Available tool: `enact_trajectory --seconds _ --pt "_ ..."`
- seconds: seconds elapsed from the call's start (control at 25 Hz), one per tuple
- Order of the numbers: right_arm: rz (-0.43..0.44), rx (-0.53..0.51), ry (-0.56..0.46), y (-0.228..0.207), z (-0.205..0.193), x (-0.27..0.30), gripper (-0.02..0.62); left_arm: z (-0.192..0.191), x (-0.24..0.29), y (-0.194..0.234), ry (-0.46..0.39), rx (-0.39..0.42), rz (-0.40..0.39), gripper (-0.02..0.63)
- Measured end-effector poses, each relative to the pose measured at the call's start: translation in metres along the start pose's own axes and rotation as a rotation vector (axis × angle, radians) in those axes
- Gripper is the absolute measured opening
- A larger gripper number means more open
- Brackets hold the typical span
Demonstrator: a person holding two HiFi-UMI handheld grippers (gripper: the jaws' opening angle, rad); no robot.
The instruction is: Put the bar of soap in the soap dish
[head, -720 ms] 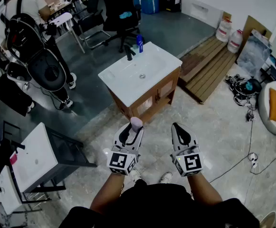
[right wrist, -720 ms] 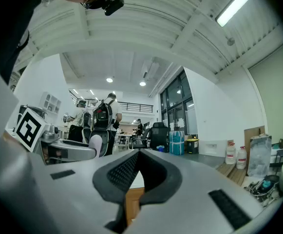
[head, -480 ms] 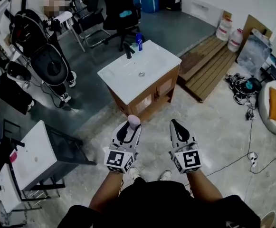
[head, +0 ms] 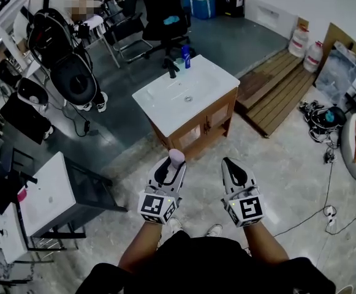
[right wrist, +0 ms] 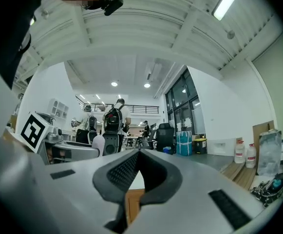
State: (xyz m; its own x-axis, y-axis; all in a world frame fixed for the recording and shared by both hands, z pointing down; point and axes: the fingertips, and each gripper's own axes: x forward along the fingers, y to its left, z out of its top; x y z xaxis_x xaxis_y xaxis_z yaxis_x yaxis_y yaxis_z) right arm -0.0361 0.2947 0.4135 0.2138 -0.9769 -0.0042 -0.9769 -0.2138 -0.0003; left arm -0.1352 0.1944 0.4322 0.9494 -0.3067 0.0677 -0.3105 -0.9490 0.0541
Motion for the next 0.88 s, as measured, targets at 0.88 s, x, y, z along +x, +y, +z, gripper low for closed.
enact_trajectory --seconds 0.88 --pt "0.103 -0.052 0.021 -0.028 -0.012 0.141 0.006 -0.015 0.093 0.105 0.045 0.008 0.086 0.196"
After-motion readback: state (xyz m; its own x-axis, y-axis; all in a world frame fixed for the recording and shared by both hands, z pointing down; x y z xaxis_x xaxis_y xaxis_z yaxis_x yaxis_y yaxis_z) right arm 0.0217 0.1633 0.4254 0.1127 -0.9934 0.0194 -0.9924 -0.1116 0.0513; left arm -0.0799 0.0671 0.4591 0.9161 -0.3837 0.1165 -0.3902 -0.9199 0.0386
